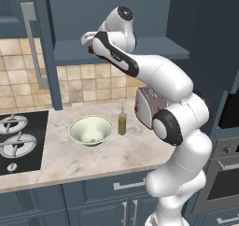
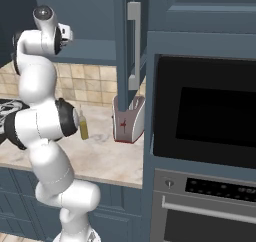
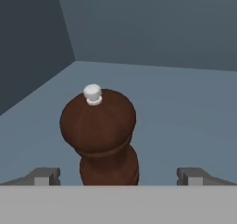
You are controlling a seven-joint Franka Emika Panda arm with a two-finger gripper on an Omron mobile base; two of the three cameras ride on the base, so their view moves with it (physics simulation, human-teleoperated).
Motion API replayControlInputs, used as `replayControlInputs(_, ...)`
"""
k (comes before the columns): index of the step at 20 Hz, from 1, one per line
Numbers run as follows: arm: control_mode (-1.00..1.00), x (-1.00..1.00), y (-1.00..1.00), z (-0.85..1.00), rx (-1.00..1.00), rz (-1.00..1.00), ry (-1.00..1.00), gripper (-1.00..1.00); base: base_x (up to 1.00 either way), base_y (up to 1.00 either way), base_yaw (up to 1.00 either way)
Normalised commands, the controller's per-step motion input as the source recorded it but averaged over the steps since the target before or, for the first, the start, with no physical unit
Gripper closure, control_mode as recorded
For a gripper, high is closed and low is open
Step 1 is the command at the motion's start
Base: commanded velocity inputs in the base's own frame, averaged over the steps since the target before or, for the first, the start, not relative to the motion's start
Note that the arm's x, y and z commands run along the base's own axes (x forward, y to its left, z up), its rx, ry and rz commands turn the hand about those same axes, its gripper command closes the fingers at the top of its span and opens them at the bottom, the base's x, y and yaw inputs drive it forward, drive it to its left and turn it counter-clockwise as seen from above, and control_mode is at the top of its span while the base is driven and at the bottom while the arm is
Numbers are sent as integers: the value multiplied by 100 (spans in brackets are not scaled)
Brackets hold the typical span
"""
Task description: Retrieve the bottle and the shaker from the cabinet and place them next to the mixing bowl on the counter. Then add garlic from the fridge to the mixing bowl.
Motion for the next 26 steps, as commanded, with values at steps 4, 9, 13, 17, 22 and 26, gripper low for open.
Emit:
replayControlInputs(4, -100, 10, 0, -7, 0, 0, 0, -100, 0, 0, 0)
replayControlInputs(9, -100, 8, 9, 0, 0, 0, 0, -100, 0, 0, 0)
replayControlInputs(13, -100, 9, 11, 0, 0, 0, 0, -100, 0, 0, 0)
replayControlInputs(17, -100, 12, 9, 0, 0, 0, 0, -100, 0, 0, 0)
replayControlInputs(22, -100, 11, 3, 0, 0, 0, 0, -100, 0, 0, 0)
replayControlInputs(26, -100, 3, 4, 0, 0, 0, 0, -100, 0, 0, 0)
